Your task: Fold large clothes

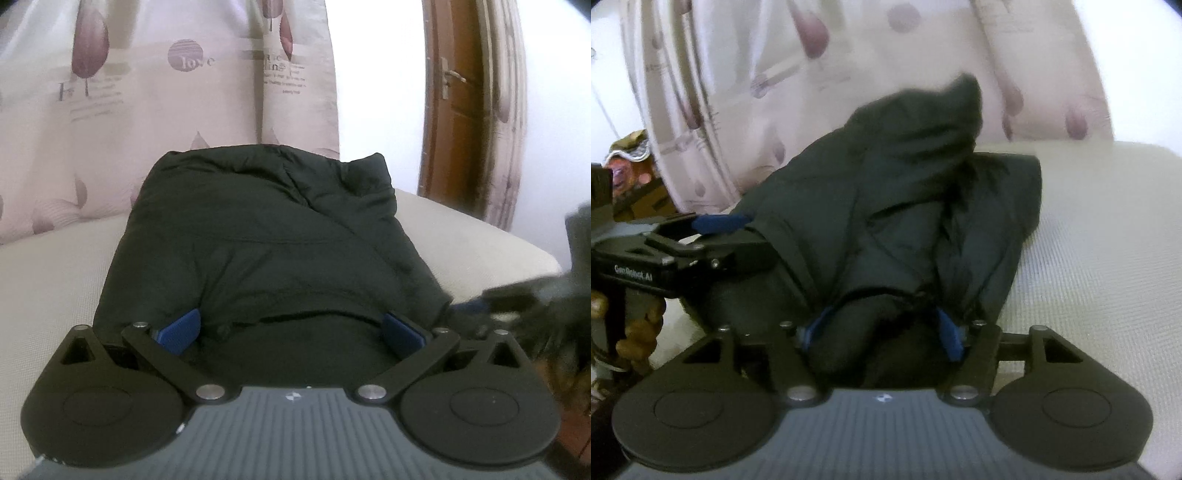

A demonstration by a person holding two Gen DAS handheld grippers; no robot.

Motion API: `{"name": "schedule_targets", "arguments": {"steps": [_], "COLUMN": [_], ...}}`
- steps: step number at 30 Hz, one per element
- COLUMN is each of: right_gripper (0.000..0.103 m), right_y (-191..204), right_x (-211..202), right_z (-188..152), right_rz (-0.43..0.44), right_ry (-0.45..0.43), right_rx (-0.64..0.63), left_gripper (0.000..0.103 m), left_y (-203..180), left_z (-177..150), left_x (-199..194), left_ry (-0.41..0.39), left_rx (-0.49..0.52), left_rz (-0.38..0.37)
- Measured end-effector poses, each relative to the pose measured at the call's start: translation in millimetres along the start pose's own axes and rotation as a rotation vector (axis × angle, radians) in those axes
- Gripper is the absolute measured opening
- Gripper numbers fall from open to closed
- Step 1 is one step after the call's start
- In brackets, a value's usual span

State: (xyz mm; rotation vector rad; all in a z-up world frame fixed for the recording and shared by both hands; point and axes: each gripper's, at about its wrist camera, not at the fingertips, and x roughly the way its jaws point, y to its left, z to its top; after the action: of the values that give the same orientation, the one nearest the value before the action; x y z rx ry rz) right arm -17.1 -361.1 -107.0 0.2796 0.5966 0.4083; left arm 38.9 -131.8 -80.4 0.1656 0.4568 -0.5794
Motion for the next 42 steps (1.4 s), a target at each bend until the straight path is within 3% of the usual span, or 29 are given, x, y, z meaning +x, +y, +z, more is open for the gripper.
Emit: {"name": "schedule_targets", "arguments": {"steps": [2,7,10,14,15,18,20,23,29,32,36,39,42], "right_gripper": [0.062,0.064,0.062,0.044,0.038,0.033,0.032,0.032,0.032,0.034,0.036,0.037,0.037], "right_y": [-16,-3,16,25,16,-12,-27,-34,-43,-49,-24,9,29], "right_x": [-11,-57,-33,30,44,76,82,94,113,93,25,-9,-22], "right_z": [19,86,132,159,159,148,137,121,120,125,120,93,57], "right_rz": [0.046,-0.007,-0.065,-0.153,-0.168,-0.217,-0.214,-0.210,-0.194,-0.191,-0.160,-0.126,-0.158], "right_ry": [0.024,-0.159,-0.163,-0.059,-0.015,0.091,0.110,0.123,0.133,0.103,-0.076,-0.087,-0.044], "right_rx": [0.070,-0.045,-0.200,-0.344,-0.321,-0.252,-0.178,-0.162,-0.104,-0.027,-0.024,-0.110,-0.151], "left_gripper": [0.103,0.103,0.103,0.103,0.103,0.103,0.103,0.103,0.103,0.103,0.103,0.103,0.103], "left_y": [-5,-9,-7,-6,-5,-4,-1,1,0,-4,-4,-4,-5], "left_z": [-2,-4,-5,-7,-7,-7,-6,-6,-8,-7,-7,-6,-5], "left_x": [1,0,-2,-5,-6,-8,-8,-9,-5,-5,-5,-4,-4], "left_ry": [-0.014,-0.034,-0.038,-0.046,-0.048,-0.054,-0.053,-0.053,-0.053,-0.039,-0.032,-0.025,-0.023], "left_rx": [0.005,-0.022,-0.047,-0.073,-0.081,-0.105,-0.128,-0.146,-0.138,-0.117,-0.111,-0.114,-0.116], "left_rz": [0.029,0.035,0.027,0.022,0.019,-0.008,-0.024,-0.046,-0.036,-0.018,-0.014,-0.009,-0.006]}}
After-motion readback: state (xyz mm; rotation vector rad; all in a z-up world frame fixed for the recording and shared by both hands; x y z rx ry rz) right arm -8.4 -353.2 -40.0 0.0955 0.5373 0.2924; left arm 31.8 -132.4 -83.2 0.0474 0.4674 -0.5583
